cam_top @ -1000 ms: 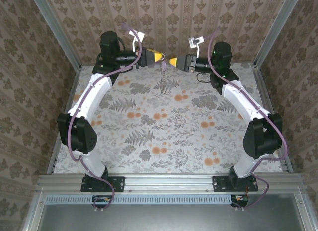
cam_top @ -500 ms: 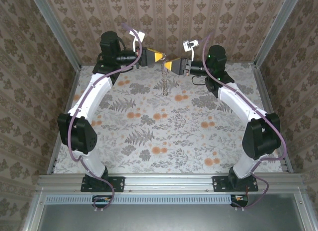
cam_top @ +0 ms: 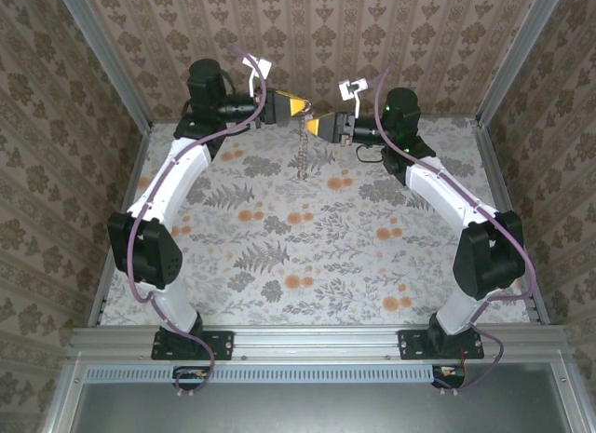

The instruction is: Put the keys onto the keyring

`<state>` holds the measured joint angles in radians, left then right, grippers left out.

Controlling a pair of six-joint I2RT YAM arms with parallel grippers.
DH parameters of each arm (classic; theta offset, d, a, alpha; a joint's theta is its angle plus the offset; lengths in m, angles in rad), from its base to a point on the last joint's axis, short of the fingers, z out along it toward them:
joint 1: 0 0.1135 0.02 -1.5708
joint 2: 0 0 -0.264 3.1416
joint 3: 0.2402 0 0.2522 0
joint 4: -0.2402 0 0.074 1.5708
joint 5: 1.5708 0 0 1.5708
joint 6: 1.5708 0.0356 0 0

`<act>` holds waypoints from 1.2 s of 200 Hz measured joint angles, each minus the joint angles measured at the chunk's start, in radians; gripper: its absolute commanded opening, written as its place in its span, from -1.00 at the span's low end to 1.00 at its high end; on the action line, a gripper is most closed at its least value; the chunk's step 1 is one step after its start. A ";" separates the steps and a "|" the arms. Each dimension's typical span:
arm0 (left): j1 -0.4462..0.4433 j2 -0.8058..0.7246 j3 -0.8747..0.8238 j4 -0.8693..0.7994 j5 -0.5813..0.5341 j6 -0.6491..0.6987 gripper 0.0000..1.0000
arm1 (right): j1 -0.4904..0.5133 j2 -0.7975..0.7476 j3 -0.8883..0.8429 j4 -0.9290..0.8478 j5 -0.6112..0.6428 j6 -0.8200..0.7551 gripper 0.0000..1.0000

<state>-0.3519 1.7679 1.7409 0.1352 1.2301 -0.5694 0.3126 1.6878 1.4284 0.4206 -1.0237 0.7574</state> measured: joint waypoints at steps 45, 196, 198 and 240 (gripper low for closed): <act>0.000 0.000 -0.017 0.019 -0.012 -0.015 -1.00 | 0.001 -0.001 -0.012 0.000 0.003 -0.003 -1.00; 0.006 -0.025 -0.142 0.212 -0.064 -0.127 -1.00 | 0.061 0.024 0.015 -0.027 0.007 -0.022 -1.00; 0.006 -0.025 -0.143 0.216 -0.065 -0.129 -1.00 | 0.061 0.025 0.016 -0.028 0.007 -0.022 -1.00; 0.006 -0.030 -0.171 0.248 -0.086 -0.155 -1.00 | 0.064 0.034 0.017 -0.035 0.016 -0.026 -1.00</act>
<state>-0.3454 1.7378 1.5696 0.3836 1.1439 -0.7242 0.3763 1.7214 1.4452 0.3851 -1.0073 0.7319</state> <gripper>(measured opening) 0.044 0.062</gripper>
